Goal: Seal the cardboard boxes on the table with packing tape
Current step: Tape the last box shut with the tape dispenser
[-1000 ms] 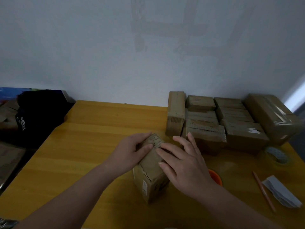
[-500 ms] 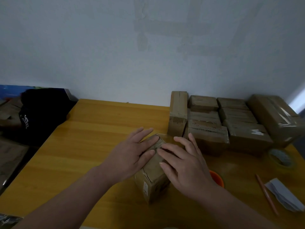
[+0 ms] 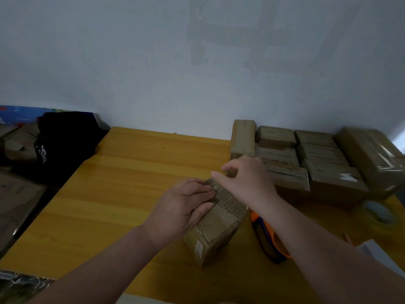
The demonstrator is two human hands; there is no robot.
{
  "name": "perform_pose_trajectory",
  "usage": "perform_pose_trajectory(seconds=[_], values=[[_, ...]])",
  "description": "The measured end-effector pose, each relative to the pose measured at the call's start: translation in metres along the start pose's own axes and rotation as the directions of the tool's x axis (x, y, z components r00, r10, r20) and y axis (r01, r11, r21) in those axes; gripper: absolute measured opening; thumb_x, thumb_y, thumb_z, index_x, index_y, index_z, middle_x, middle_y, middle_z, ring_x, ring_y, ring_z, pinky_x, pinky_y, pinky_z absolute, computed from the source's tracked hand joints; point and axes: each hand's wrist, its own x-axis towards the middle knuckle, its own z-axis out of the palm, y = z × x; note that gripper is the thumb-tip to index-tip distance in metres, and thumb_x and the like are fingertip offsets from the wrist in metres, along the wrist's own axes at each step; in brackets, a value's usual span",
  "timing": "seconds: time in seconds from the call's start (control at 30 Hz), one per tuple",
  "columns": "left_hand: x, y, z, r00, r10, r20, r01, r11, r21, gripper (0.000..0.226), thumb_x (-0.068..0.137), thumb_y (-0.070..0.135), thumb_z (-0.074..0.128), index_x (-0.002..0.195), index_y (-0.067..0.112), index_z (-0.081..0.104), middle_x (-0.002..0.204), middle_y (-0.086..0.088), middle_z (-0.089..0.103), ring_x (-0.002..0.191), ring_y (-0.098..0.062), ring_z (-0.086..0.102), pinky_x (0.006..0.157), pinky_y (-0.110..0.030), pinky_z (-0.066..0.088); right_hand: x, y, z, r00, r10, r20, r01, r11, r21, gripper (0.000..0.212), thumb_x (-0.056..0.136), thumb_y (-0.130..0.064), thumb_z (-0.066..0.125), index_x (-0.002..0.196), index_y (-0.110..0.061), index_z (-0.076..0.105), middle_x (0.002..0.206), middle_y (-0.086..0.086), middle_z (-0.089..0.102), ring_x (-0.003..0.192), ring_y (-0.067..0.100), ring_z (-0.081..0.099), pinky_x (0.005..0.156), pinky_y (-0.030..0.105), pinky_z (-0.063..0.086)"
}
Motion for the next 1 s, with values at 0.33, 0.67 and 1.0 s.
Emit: perform_pose_trajectory(seconds=[0.33, 0.67, 1.0], values=[[0.003, 0.0, 0.0, 1.0, 0.01, 0.027, -0.01, 1.0, 0.012, 0.044, 0.1, 0.036, 0.041, 0.105, 0.006, 0.073, 0.104, -0.004, 0.071, 0.103, -0.017, 0.06, 0.092, -0.026, 0.046, 0.009, -0.004, 0.001, 0.992, -0.119, -0.03, 0.116, 0.989, -0.091, 0.039, 0.088, -0.023, 0.061, 0.05, -0.016, 0.059, 0.057, -0.002, 0.057, 0.073, 0.016, 0.058, 0.08, 0.034, 0.054], [0.007, 0.0, -0.003, 0.995, -0.034, 0.095, 0.034, 0.999, 0.001, 0.054, 0.101, 0.044, 0.032, 0.112, 0.008, 0.07, 0.11, -0.004, 0.069, 0.111, -0.013, 0.052, 0.097, -0.021, 0.041, -0.004, 0.016, -0.018, 0.987, -0.056, -0.153, 0.043, 0.995, -0.091, 0.035, 0.091, -0.021, 0.055, 0.057, -0.016, 0.054, 0.061, -0.003, 0.051, 0.063, 0.009, 0.048, 0.056, 0.017, 0.037], [-0.013, 0.002, -0.002, 0.978, -0.08, 0.192, 0.097, 0.992, -0.079, 0.052, 0.1, 0.05, 0.033, 0.131, 0.015, 0.056, 0.137, 0.002, 0.052, 0.137, -0.009, 0.032, 0.114, -0.046, 0.017, -0.033, 0.059, -0.004, 0.884, -0.234, 0.405, 0.168, 0.967, 0.192, 0.116, 0.058, -0.1, 0.02, 0.153, -0.035, 0.01, 0.156, -0.016, 0.017, 0.142, 0.004, 0.013, 0.115, 0.038, 0.02]])
